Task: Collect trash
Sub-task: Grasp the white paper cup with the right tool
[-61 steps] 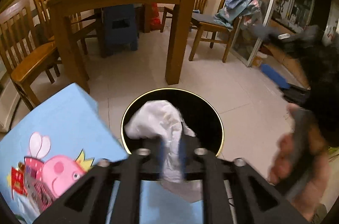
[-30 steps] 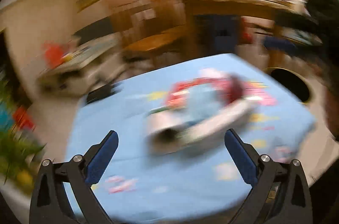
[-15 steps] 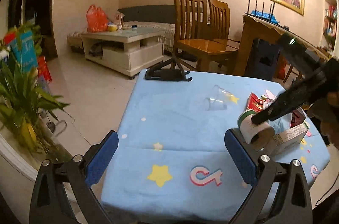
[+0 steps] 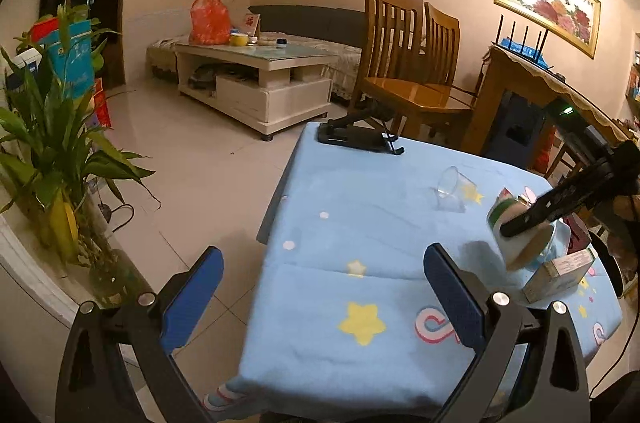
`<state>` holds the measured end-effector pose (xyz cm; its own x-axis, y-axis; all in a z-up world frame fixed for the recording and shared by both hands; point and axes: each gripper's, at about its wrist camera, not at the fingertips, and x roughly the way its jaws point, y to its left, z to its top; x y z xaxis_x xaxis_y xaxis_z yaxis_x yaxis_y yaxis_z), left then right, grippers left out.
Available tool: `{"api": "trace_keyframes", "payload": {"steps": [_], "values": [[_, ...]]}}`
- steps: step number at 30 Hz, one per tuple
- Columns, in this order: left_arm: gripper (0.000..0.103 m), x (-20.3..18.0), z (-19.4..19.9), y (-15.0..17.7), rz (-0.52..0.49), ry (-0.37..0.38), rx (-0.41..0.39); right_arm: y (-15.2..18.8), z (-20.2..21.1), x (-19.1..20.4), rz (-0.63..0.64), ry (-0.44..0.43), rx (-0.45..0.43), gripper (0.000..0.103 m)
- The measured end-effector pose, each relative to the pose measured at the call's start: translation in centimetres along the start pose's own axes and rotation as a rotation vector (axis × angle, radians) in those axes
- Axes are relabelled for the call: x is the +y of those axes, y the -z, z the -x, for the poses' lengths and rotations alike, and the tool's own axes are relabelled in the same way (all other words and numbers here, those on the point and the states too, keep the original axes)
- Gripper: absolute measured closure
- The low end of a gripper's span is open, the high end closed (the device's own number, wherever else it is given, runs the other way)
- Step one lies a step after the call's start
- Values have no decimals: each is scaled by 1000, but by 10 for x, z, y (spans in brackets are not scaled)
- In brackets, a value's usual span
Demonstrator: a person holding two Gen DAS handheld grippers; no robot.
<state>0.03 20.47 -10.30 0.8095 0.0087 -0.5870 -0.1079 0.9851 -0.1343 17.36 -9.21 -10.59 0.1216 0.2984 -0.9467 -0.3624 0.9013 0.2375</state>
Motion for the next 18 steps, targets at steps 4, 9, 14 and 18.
{"api": "trace_keyframes", "payload": {"steps": [4,9,14,18], "values": [[6,-5,2,1,-5,-11,-17,20,20,-14,38,-24,-283,43],[6,-23,1,-4,-49,-12,-23,46,29,-21,60,-8,-511,43],[6,-52,-9,-6,-83,38,-1,35,29,-19,46,-6,-532,43],[6,-79,-19,-5,-121,98,40,42,45,-37,-30,-95,-603,43]]}}
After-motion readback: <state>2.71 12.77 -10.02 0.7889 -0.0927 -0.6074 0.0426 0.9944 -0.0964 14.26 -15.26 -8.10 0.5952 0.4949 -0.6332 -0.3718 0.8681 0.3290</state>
